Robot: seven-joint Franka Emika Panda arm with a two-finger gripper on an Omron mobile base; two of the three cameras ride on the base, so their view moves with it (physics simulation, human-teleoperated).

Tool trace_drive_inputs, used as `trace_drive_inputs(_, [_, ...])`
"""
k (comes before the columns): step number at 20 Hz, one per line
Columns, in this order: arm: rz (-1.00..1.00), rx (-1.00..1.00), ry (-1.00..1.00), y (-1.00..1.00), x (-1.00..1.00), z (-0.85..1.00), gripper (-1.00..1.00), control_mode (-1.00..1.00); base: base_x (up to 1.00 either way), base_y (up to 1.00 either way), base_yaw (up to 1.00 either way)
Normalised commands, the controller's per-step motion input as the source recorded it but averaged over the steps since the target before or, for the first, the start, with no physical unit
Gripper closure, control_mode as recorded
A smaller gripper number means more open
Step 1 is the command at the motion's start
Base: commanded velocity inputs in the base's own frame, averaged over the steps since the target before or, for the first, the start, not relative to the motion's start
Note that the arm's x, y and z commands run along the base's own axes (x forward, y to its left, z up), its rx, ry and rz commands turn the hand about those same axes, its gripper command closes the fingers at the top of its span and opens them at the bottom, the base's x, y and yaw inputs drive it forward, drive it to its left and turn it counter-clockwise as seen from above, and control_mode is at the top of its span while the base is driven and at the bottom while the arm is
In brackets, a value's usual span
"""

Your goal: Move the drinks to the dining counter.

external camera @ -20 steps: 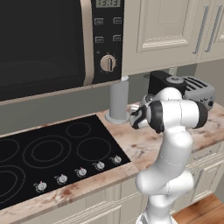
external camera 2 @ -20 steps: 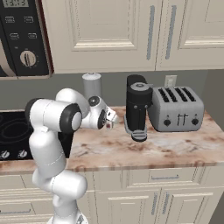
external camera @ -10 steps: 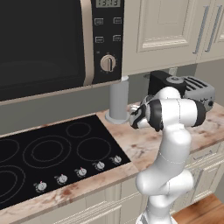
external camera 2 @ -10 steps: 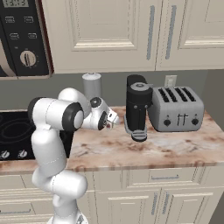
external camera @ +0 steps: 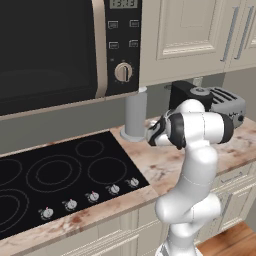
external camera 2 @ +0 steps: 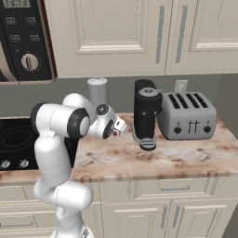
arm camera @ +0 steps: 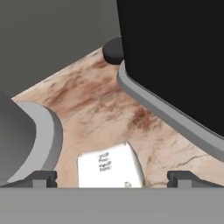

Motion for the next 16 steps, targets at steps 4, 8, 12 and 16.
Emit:
trace_drive_inputs(4, [0.0, 0.02, 0.0, 0.0, 0.01, -0.07, -1.0, -1.0, 0.0, 0.0, 0.0])
trace_drive_inputs(8, [0.0, 0.01, 0.0, 0.0, 0.0, -0.11, 1.0, -1.0, 0.0, 0.0, 0.0])
trace_drive_inputs(12, [0.0, 0.02, 0.0, -0.01, 0.0, -0.12, 1.0, -1.0, 0.0, 0.0, 0.0])
trace_drive_inputs(16, [0.01, 0.02, 0.0, -0.06, 0.0, -0.14, 1.0, -1.0, 0.0, 0.0, 0.0])
